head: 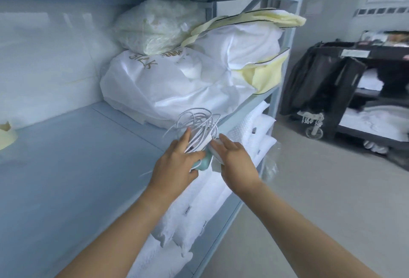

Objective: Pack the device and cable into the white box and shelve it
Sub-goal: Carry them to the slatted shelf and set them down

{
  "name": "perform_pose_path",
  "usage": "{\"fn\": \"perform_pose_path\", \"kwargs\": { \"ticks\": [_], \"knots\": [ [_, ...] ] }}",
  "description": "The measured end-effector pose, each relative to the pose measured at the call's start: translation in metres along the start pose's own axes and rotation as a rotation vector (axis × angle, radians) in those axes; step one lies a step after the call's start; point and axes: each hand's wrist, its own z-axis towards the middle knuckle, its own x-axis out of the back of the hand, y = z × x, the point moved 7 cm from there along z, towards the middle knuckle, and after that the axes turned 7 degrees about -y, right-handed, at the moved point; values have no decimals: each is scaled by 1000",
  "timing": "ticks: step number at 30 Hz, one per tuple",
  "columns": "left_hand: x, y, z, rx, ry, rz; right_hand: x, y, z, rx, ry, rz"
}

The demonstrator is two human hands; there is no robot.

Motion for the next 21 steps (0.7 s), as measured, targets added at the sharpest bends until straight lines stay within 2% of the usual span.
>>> {"fn": "perform_pose_path", "kwargs": {
  "ticks": [5,12,17,21],
  "knots": [
    [-62,125,39,-188,-60,-76,53,111,-90,-264,53,-71],
    [-136,354,65,-511,-180,-239,151,249,-261,-594,210,-114],
    [-168,525,57,-770,-252,-388,225,323,-397,-849,358,-200],
    [-173,651,33,-993,-274,-452,278,352,-503,-1039,476,-278]
  ]
}}
